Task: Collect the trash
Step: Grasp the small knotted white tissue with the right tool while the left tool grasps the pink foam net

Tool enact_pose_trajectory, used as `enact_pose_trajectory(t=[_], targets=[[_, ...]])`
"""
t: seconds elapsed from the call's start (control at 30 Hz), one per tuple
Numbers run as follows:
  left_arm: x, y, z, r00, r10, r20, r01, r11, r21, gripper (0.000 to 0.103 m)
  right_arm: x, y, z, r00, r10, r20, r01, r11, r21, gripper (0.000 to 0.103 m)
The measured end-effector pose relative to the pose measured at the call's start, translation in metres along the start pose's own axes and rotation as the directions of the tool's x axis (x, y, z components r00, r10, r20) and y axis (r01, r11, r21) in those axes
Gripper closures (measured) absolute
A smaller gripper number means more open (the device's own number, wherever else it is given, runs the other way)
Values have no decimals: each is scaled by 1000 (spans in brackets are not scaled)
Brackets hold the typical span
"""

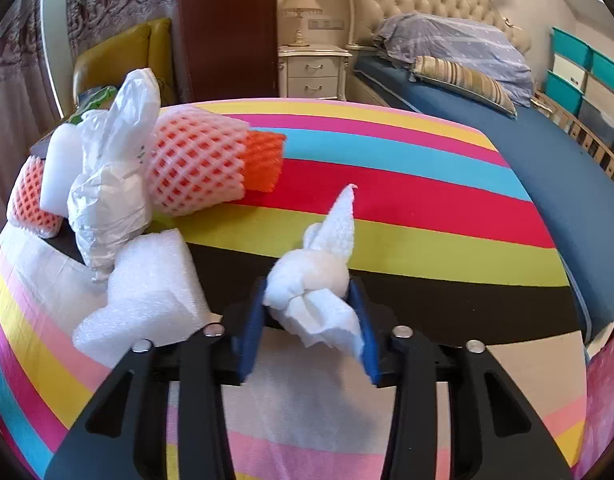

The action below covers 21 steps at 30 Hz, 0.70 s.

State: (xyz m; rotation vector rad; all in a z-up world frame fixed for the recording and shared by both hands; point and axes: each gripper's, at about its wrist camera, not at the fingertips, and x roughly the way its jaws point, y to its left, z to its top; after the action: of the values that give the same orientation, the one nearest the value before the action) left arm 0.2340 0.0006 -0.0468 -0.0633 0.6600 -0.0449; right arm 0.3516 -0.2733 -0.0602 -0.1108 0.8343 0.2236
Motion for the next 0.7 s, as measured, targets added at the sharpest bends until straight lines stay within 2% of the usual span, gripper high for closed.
enact_pose_trajectory(t=[0.2, 0.4, 0.5, 0.57, 0.7], targets=[[16, -5, 14, 1000, 16, 10, -16, 1000, -11, 5, -2, 4, 0, 1000, -9, 12, 10, 1000, -10, 70], [46, -18, 31, 998, 57, -17, -56, 998, 21, 16, -1, 2, 0, 1000, -3, 9, 3, 1000, 10, 70], [63, -27, 35, 996, 82, -45, -79, 995, 62, 37, -1, 4, 1, 1000, -14, 10, 15, 1000, -7, 70], [62, -32, 34, 995, 97, -33, -94, 992, 82, 50, -3, 7, -2, 1000, -19, 15, 20, 1000, -13, 70], [51, -32, 31, 997, 71, -17, -70, 995, 73, 57, -3, 5, -4, 1000, -20, 18, 20, 1000, -6, 70]])
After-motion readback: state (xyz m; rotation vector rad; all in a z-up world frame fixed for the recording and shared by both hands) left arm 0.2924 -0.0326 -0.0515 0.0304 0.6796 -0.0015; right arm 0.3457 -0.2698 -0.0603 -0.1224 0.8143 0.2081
